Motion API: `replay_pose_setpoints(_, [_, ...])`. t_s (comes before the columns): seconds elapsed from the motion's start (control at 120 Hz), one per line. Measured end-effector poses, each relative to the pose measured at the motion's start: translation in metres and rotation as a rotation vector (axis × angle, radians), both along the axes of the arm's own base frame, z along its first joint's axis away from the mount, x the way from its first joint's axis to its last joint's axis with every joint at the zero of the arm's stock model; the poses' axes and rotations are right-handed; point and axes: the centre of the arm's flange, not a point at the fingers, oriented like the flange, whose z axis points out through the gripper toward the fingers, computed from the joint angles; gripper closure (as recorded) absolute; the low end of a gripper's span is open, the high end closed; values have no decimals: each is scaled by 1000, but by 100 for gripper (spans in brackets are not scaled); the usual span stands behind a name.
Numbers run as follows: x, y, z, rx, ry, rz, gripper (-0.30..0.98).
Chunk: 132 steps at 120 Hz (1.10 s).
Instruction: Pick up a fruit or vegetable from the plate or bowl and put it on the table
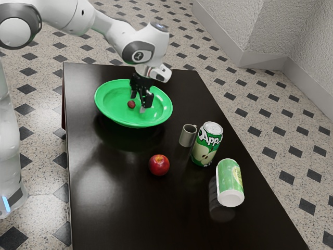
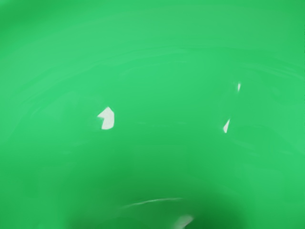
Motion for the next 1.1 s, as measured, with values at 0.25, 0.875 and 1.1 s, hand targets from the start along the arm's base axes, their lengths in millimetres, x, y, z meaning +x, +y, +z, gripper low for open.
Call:
replay_pose_setpoints(0.25, [-7, -2, 1, -1, -6, 3, 0])
replay_pose_setpoints(0.875, [-19, 10, -6, -4, 3, 33, 0])
replay_pose_setpoints(1.1, [-19, 7, -9, -3, -4, 33, 24])
